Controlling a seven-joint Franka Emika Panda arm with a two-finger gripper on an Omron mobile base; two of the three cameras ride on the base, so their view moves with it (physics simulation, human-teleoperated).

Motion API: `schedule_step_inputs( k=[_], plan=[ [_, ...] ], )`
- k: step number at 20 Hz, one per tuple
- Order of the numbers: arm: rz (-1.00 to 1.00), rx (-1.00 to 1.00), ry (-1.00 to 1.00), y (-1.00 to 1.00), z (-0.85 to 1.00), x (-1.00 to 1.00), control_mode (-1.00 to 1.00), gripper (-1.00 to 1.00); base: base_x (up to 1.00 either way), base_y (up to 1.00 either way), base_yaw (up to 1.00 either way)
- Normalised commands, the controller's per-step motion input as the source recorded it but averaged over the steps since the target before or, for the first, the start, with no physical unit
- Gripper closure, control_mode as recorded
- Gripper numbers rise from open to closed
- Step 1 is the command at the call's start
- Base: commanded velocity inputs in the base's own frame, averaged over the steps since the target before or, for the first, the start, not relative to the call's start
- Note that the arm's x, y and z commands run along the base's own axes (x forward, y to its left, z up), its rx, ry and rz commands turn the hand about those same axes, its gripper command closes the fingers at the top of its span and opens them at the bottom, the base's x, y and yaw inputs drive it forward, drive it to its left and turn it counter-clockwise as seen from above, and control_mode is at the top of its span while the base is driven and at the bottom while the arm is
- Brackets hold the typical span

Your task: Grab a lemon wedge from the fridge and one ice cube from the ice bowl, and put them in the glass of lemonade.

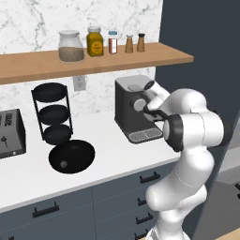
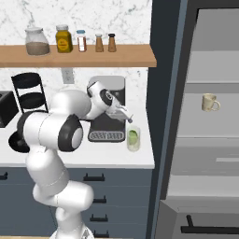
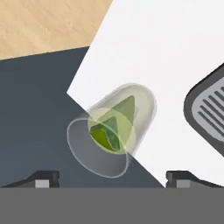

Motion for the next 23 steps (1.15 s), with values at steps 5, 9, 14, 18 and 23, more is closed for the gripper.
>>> schedule_step_inputs(
  k=[5,9,14,18,23],
  plan=[
    [0.00,-0.05,-0.02,0.42,0.28,-0.21,-1.00,-1.00,0.00,0.00,0.00],
    [0.00,-0.05,-0.21,0.45,0.22,-0.54,-1.00,-1.00,0.00,0.00,0.00],
    [0.00,-0.03,-0.44,0.60,0.42,-0.77,-1.00,-1.00,0.00,0.00,0.00],
    [0.00,-0.01,-0.50,0.66,0.57,-0.79,-1.00,-1.00,0.00,0.00,0.00],
    [0.00,-0.01,-0.45,0.63,0.62,-0.87,-1.00,-1.00,0.00,0.00,0.00]
  ],
)
